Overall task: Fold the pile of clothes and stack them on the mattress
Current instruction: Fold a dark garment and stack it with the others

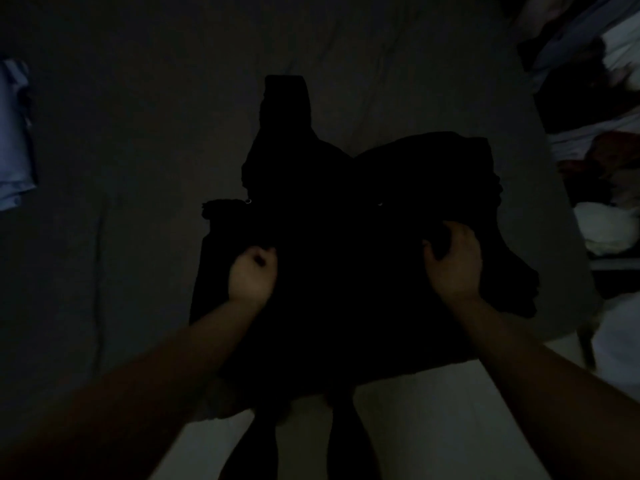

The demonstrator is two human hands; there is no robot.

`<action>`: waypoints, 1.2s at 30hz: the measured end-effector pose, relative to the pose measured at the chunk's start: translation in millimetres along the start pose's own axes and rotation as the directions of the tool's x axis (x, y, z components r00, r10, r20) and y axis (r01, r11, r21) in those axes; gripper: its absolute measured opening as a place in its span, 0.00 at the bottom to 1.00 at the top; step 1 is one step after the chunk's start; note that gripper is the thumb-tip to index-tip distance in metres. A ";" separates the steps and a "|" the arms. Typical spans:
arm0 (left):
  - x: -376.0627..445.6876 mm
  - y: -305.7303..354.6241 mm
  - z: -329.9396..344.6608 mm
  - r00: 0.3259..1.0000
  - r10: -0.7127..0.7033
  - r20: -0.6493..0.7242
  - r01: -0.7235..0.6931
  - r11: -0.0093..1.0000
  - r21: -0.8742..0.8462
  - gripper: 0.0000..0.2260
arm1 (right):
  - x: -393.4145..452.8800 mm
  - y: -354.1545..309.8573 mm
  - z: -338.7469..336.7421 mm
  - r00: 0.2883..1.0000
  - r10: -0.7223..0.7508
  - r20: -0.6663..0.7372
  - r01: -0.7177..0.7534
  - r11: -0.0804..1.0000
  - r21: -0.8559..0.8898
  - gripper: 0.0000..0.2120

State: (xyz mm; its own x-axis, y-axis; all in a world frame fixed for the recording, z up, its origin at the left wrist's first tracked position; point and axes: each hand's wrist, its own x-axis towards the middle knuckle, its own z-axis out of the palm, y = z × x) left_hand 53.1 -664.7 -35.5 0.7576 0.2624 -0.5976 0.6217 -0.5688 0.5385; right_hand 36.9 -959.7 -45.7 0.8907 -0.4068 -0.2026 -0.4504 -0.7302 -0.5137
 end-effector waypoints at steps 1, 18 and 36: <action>25.3 14.0 -18.5 0.995 0.067 -0.075 -0.067 0.998 0.009 0.15 | 8.6 -13.2 5.5 0.999 -0.043 0.012 0.043 0.999 0.019 0.23; 204.7 166.3 -9.6 0.999 -0.035 0.020 0.037 0.991 -0.129 0.42 | 246.9 -8.0 -19.5 0.902 0.088 0.423 0.058 0.946 -0.320 0.50; 180.6 95.8 -74.1 0.896 -0.251 -0.367 0.146 0.946 -0.291 0.33 | 263.9 -82.4 -37.6 0.996 0.083 -0.030 -0.088 0.962 -0.258 0.32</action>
State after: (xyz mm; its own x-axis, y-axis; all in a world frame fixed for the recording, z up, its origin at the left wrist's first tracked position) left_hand 264.2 -614.1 -47.9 0.5954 0.6638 -0.4526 0.7562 -0.2728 0.5948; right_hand 306.8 -1027.5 -25.4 0.8479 -0.4823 -0.2199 -0.5275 -0.8085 -0.2609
